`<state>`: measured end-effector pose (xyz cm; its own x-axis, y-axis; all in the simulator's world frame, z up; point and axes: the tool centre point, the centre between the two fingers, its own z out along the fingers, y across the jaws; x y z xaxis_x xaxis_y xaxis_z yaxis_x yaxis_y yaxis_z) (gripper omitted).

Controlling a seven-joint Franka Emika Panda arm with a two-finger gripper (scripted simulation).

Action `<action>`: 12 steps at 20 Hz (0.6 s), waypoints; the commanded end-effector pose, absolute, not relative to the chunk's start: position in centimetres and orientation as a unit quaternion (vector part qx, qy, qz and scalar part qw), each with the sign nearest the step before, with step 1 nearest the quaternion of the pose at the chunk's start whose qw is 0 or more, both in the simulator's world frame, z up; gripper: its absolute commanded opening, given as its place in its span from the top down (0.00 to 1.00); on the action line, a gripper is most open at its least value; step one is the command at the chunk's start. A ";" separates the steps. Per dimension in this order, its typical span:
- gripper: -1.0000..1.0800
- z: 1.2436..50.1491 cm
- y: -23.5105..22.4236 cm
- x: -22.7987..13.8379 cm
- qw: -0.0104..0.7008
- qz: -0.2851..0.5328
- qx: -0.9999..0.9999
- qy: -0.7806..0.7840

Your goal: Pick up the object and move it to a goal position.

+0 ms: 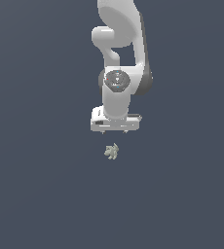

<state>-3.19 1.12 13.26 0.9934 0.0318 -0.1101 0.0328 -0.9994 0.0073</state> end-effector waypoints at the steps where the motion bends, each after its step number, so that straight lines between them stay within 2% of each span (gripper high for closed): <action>1: 0.04 13.3 1.1 -3.2 0.005 -0.055 0.998 0.016; 12: 0.04 14.7 1.4 -2.1 0.000 -0.049 0.999 0.004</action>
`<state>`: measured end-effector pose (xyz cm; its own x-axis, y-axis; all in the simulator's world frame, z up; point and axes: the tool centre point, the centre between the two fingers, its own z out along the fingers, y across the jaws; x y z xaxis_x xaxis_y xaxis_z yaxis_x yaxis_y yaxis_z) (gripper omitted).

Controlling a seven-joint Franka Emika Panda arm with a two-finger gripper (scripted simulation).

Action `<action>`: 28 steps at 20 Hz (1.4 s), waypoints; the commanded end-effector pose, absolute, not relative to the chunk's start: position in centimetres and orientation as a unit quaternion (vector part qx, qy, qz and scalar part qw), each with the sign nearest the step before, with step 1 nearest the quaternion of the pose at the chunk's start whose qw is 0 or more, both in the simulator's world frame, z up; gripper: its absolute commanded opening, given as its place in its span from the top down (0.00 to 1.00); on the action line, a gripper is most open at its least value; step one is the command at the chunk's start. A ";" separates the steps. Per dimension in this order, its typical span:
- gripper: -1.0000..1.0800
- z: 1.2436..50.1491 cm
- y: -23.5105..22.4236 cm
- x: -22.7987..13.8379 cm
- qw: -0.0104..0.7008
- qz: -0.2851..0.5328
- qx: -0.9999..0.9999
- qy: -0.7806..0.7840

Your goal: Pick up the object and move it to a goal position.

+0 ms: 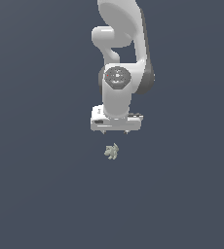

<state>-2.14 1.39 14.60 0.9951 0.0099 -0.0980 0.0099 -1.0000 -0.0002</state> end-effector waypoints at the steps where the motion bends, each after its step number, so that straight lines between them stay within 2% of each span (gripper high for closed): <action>1: 0.04 14.6 1.4 -2.1 0.000 -0.049 0.999 0.004; 8: 0.04 13.7 1.2 -1.5 0.000 -0.042 0.999 -0.013; 20: 0.04 9.5 0.0 1.3 0.000 -0.005 0.995 -0.095; 28: 0.04 8.9 -0.1 1.5 0.000 -0.002 0.995 -0.103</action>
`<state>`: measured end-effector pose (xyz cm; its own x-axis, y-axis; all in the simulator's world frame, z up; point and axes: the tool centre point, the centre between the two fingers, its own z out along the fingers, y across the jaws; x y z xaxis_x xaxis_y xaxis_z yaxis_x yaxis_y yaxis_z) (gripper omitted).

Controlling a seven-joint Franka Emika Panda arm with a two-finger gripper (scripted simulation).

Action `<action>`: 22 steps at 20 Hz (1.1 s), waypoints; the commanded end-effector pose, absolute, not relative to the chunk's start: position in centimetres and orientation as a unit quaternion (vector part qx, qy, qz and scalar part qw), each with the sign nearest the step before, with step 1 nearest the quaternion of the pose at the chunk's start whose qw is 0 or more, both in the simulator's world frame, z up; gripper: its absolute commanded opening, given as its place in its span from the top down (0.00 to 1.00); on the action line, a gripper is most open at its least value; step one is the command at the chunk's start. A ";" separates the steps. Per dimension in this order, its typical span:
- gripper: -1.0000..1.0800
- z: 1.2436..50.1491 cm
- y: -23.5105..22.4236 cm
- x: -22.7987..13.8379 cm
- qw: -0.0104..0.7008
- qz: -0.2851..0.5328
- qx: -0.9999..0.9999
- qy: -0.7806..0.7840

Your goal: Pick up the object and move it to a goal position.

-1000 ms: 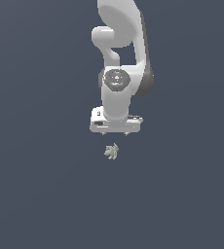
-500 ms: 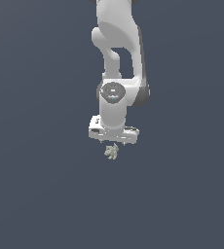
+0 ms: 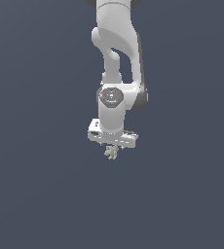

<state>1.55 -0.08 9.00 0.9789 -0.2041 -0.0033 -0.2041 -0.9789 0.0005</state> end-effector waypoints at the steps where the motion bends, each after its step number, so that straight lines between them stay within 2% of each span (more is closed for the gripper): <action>1: 0.04 8.7 -0.1 1.5 0.000 -0.002 0.995 -0.103; 10: 0.04 4.7 -0.1 1.5 0.000 0.000 0.995 -0.105; 15: 0.04 4.0 -0.1 1.6 0.000 0.000 0.994 -0.105; 16: 1.00 4.0 -0.1 1.6 0.000 0.000 0.994 -0.105; 22: 1.00 4.0 -0.1 1.6 0.000 0.000 0.994 -0.105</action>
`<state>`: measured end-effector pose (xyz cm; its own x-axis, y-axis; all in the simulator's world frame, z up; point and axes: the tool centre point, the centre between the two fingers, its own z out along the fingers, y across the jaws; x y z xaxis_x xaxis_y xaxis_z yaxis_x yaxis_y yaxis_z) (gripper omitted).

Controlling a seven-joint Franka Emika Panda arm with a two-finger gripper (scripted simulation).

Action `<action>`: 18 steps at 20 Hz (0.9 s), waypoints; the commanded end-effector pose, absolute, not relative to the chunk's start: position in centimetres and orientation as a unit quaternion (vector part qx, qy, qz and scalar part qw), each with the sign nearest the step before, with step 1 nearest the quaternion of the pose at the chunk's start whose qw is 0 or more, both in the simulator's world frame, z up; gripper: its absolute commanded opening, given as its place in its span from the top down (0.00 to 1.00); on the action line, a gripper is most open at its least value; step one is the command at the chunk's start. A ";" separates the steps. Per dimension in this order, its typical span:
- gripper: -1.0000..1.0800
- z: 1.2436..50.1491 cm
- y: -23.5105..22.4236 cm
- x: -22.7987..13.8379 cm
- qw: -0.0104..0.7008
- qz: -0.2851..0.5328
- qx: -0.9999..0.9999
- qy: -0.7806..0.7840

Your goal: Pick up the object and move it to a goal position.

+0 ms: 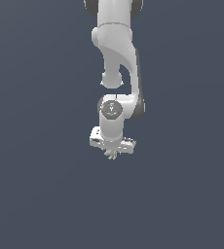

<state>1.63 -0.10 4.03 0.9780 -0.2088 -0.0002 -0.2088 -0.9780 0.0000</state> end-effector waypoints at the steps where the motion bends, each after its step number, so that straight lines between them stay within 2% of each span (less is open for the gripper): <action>1: 1.00 4.0 -0.1 1.6 0.000 0.000 0.994 -0.105; 10: 1.00 4.7 0.4 1.2 0.000 0.000 0.994 -0.105; 18: 1.00 7.6 2.8 -0.9 0.000 0.000 0.994 -0.105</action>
<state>-0.46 2.16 6.84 0.9778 -0.2096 -0.0005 -0.2096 -0.9778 0.0001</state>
